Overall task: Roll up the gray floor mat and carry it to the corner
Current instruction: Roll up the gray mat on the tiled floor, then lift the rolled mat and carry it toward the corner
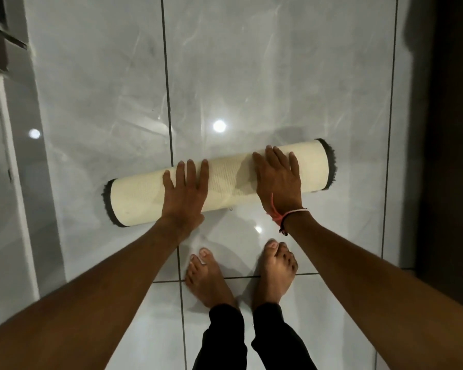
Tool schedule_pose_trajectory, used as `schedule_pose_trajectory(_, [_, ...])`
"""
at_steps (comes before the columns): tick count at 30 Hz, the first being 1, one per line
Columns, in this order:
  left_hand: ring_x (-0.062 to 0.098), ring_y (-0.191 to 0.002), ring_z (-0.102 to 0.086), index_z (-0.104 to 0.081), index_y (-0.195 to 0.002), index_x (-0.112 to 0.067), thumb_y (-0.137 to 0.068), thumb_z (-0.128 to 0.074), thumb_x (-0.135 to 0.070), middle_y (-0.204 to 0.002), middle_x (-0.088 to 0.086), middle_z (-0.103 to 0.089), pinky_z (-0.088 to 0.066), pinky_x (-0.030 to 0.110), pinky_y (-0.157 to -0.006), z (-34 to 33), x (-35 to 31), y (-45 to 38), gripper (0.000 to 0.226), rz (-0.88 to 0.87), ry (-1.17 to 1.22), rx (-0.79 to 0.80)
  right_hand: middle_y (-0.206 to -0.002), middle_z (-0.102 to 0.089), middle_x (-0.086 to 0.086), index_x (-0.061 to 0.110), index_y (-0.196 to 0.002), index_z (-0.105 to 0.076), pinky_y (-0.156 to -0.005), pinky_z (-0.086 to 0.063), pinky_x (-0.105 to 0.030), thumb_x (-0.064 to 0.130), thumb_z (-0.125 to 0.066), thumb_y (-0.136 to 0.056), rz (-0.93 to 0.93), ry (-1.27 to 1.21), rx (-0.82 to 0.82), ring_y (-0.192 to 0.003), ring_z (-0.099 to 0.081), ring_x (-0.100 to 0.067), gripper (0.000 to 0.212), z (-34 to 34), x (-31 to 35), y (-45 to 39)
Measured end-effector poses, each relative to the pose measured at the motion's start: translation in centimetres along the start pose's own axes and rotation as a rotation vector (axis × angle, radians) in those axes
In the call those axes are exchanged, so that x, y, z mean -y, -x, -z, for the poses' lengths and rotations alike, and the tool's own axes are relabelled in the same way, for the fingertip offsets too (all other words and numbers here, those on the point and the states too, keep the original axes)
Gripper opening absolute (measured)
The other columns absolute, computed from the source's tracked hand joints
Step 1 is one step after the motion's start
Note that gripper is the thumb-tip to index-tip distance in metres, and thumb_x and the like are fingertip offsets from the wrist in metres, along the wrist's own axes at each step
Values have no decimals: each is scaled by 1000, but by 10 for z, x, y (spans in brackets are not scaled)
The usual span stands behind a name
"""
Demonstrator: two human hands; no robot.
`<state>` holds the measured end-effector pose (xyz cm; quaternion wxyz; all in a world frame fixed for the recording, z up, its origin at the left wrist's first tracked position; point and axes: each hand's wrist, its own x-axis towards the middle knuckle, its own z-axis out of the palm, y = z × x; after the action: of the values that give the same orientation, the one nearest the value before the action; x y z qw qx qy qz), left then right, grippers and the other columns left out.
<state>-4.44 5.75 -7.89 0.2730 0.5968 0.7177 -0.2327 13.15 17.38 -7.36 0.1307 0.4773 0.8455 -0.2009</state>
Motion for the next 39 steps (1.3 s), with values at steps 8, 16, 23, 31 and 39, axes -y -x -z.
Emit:
schedule_pose_trajectory(8, [45,-151,-17,8,-159,-7,-76,-83,-32,-163,26,-16,-24,65,-120,-6,-4,-3,125,36,-30,-32,-97,-59,-6,9,-97,-56,-77,-49,-38,54,-77,-81,-733,-540,-441,-88,-56,-23,53,-9,-9,27])
schedule_pose_trajectory(16, [42,-150,-21,8,-158,-8,-71,-85,-44,-161,23,-18,-23,63,-122,-8,-1,-7,132,36,-38,-42,-146,-51,-3,25,-146,-44,-110,-46,-55,60,-81,-71,-1103,-1942,0,-132,-50,-30,90,-17,-37,5])
schedule_pose_trajectory(23, [33,-130,-49,-15,-156,-8,-72,-83,-39,-143,16,-48,-41,55,-112,17,17,5,112,5,12,-149,-140,-55,-3,21,-146,-42,-104,-51,-56,46,-91,-66,-1192,-1872,-129,-126,-55,-30,97,28,-18,-6])
schedule_pose_trajectory(31, [31,-118,-61,-33,-152,-10,-67,-87,-35,-135,15,-60,-52,46,-100,137,49,14,103,224,318,-318,-108,-65,3,16,-139,-38,-86,-62,-44,35,-94,-64,-924,-1741,-275,-93,-68,-18,96,207,55,-79])
schedule_pose_trajectory(39, [29,-106,-65,-34,-143,-17,-61,-89,-43,-126,9,-63,-56,43,-84,309,98,-23,102,342,687,-657,-110,-69,1,18,-126,-46,-61,-58,-21,22,-97,-57,-356,-1622,-594,-92,-71,-14,86,407,146,-171])
